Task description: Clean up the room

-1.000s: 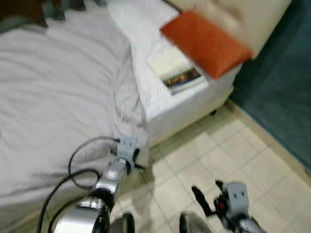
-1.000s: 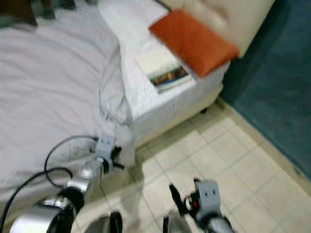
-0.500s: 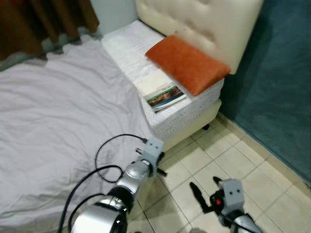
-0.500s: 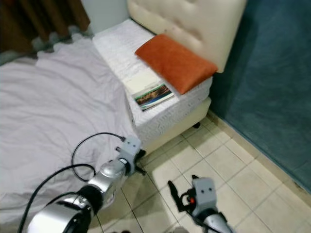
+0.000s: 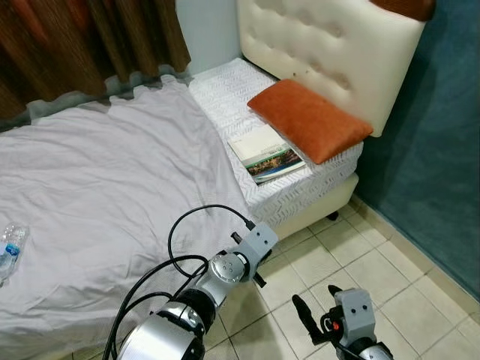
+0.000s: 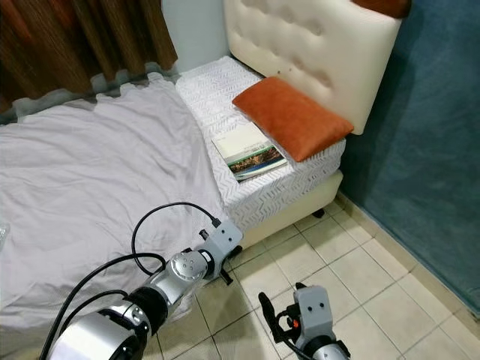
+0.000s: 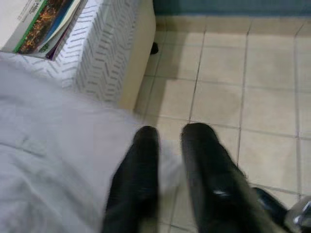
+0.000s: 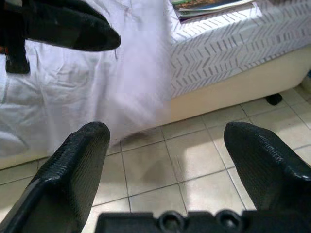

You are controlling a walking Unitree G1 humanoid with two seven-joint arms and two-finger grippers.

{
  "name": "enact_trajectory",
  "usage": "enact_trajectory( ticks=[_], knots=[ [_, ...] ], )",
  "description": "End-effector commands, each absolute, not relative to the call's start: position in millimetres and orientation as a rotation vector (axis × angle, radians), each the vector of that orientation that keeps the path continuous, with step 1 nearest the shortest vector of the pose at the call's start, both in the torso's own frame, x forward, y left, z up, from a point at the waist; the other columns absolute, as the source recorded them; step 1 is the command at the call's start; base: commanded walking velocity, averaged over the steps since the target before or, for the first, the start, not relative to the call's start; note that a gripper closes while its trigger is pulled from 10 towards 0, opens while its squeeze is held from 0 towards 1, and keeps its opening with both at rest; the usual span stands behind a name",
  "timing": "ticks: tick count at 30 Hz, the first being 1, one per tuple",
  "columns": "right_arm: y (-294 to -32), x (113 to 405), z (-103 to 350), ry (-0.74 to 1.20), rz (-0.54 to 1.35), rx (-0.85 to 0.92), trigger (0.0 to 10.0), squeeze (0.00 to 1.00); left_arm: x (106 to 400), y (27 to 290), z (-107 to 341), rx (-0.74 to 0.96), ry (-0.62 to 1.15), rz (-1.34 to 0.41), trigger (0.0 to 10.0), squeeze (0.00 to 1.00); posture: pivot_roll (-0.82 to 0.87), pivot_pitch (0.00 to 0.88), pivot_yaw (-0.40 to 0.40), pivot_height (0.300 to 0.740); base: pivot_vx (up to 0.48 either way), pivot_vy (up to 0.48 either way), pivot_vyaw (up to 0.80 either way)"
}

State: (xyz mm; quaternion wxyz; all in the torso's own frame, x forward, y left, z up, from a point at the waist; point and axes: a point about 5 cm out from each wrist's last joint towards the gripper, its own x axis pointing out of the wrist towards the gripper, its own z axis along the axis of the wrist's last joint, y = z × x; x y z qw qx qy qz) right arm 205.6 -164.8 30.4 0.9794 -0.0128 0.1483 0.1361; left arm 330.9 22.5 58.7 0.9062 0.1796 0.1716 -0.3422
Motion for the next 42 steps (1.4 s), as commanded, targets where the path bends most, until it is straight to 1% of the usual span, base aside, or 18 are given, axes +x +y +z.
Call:
enact_trajectory(
  ticks=[1,6,10,12,13,16,17,19,20,21,22,23,24,25,26,28,35,42],
  knots=[
    [-163,205,26,0.314,0.283,-0.027,10.0,0.00,310,-34,66,0.261,0.332,-0.827,10.0,1.00,-0.25,0.142,0.084,0.740,0.000,0.000,0.00],
    [-162,217,27,0.303,0.300,-0.033,10.0,0.00,324,-52,105,0.072,0.213,-0.809,10.0,1.00,-0.20,0.115,0.063,0.740,0.000,0.000,0.00],
    [-162,218,27,0.301,0.303,-0.034,10.0,0.00,326,-52,108,0.061,0.204,-0.803,10.0,1.00,-0.20,0.115,0.063,0.740,0.000,0.000,0.00],
    [-159,229,31,0.279,0.301,-0.015,10.0,0.00,337,-25,107,0.035,0.168,-0.749,10.0,1.00,-0.15,0.064,0.055,0.740,0.000,0.000,0.00],
    [-159,229,31,0.279,0.301,-0.015,10.0,0.00,337,-25,107,0.035,0.168,-0.749,10.0,1.00,-0.15,0.064,0.055,0.740,0.000,0.000,0.00],
    [-158,254,46,0.205,0.227,0.107,10.0,0.00,345,99,76,0.010,0.150,-0.429,10.0,1.00,-0.05,0.000,0.021,0.740,0.000,0.000,0.00],
    [-160,258,47,0.197,0.209,0.128,10.0,0.00,342,120,72,0.012,0.146,-0.368,10.0,1.00,-0.03,0.000,0.014,0.740,0.000,0.000,0.00],
    [-164,263,47,0.194,0.185,0.143,10.0,0.00,336,141,68,0.029,0.140,-0.295,10.0,0.97,0.02,0.000,-0.008,0.740,0.000,0.000,0.00],
    [-166,264,47,0.189,0.168,0.154,10.0,0.00,331,154,67,0.044,0.128,-0.252,10.0,0.84,0.02,0.000,-0.008,0.740,0.000,0.000,0.00],
    [-170,266,47,0.186,0.150,0.170,10.0,0.00,324,165,65,0.053,0.121,-0.215,10.0,0.14,0.06,0.000,-0.026,0.740,0.000,0.000,0.00],
    [-173,267,47,0.179,0.130,0.188,10.0,0.00,314,176,65,0.067,0.105,-0.179,10.0,0.00,0.08,0.000,-0.033,0.740,0.000,0.000,0.00],
    [-173,267,47,0.179,0.130,0.188,10.0,0.00,314,176,65,0.067,0.105,-0.179,10.0,0.00,0.08,0.000,-0.033,0.740,0.000,0.000,0.00],
    [-175,267,47,0.174,0.118,0.198,10.0,0.00,304,183,66,0.086,0.086,-0.156,10.0,0.00,0.10,0.000,-0.045,0.740,0.000,0.000,0.00],
    [-180,265,48,0.153,0.094,0.198,10.0,0.00,283,191,68,0.135,0.066,-0.134,10.0,0.00,0.13,0.000,-0.062,0.740,0.000,0.000,0.00],
    [-180,265,48,0.153,0.094,0.198,10.0,0.00,283,191,68,0.135,0.066,-0.134,10.0,0.00,0.13,0.000,-0.062,0.740,0.000,0.000,0.00],
    [-184,260,48,0.133,0.059,0.189,10.0,0.00,261,192,73,0.165,0.048,-0.146,10.0,0.00,0.15,0.000,-0.075,0.740,0.000,0.000,0.00],
    [-180,261,40,0.168,0.069,0.202,10.0,0.00,260,190,70,0.177,0.092,-0.128,10.0,0.00,0.14,0.000,-0.076,0.740,0.000,0.000,0.48],
    [-179,276,47,0.171,0.119,0.241,10.0,0.00,265,173,78,0.176,0.102,-0.107,10.0,0.00,0.12,0.000,-0.093,0.740,0.000,0.000,0.49]
  ],
)
